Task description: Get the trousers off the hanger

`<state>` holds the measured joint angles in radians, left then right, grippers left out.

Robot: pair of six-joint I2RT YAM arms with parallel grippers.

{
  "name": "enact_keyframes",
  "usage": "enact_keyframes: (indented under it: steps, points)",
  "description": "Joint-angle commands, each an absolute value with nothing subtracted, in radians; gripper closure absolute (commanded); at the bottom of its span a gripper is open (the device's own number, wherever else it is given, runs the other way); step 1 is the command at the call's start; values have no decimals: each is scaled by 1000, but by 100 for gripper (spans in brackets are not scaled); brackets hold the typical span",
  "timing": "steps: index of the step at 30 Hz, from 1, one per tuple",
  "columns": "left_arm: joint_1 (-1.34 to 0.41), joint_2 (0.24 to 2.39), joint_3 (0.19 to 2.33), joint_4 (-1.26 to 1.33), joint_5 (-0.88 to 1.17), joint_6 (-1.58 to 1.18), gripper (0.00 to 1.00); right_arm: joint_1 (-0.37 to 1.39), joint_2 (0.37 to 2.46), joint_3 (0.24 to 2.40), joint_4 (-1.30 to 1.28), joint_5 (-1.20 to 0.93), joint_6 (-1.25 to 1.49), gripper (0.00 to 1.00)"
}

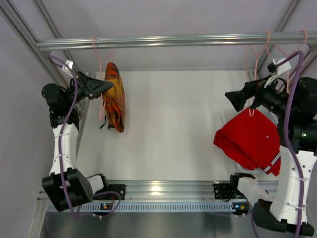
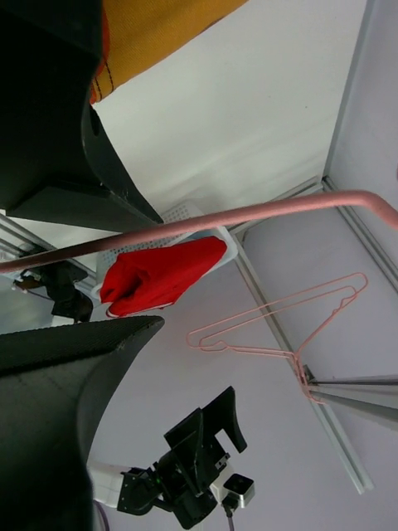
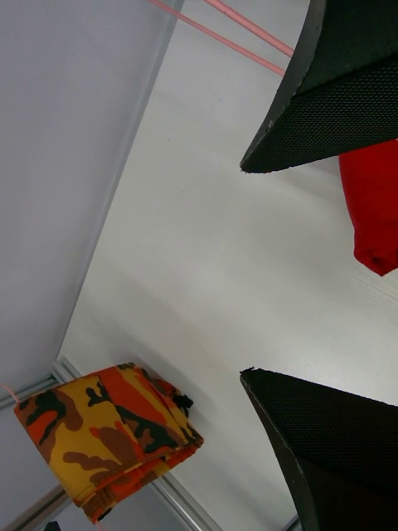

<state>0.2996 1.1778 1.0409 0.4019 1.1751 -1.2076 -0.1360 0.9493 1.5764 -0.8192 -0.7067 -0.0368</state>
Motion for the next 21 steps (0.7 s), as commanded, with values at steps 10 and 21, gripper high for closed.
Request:
enact_keyframes:
  steps: [10, 21]
  points:
    - [281, 1178, 1017, 569, 1128, -1279, 100, -153, 950, 1568, -807, -721, -18, 1]
    - [180, 1169, 1155, 643, 1049, -1285, 100, -152, 936, 1542, -796, -726, -9, 1]
